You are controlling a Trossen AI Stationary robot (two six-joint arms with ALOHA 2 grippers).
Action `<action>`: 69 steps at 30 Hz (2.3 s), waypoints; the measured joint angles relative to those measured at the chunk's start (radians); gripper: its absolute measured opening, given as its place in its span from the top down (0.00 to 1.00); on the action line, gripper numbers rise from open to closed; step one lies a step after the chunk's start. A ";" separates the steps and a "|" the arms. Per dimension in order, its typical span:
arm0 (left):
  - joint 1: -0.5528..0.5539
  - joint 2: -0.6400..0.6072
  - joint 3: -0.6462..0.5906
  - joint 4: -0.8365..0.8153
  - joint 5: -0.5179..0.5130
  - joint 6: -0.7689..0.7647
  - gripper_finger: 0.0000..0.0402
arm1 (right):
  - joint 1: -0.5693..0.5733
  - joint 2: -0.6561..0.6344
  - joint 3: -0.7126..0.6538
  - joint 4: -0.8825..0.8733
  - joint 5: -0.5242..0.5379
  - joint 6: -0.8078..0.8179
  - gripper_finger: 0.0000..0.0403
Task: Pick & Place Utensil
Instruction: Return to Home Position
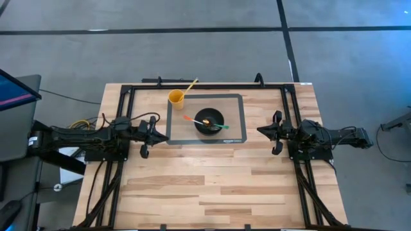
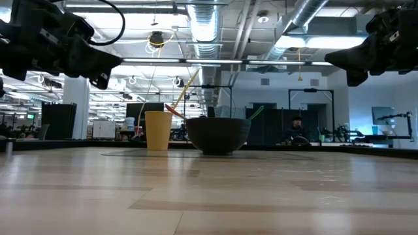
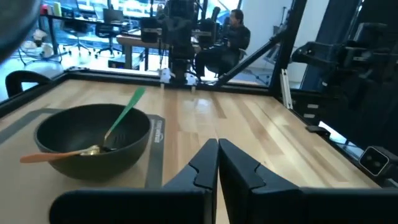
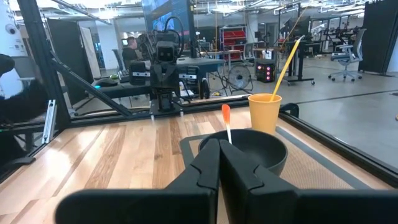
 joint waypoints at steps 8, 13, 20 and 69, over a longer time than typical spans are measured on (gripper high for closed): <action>0.000 0.000 0.000 0.001 0.000 -0.003 0.97 | 0.000 0.000 0.000 0.000 0.000 0.000 1.00; 0.002 -0.031 0.000 -0.040 0.000 -0.003 0.97 | 0.000 0.000 0.000 0.000 0.000 0.000 1.00; 0.002 -0.114 0.000 -0.120 0.025 -0.004 0.97 | 0.000 0.000 0.000 0.000 0.000 0.000 1.00; 0.002 -0.413 0.000 -0.447 0.030 -0.003 0.97 | 0.000 0.000 -0.001 0.000 0.000 0.000 1.00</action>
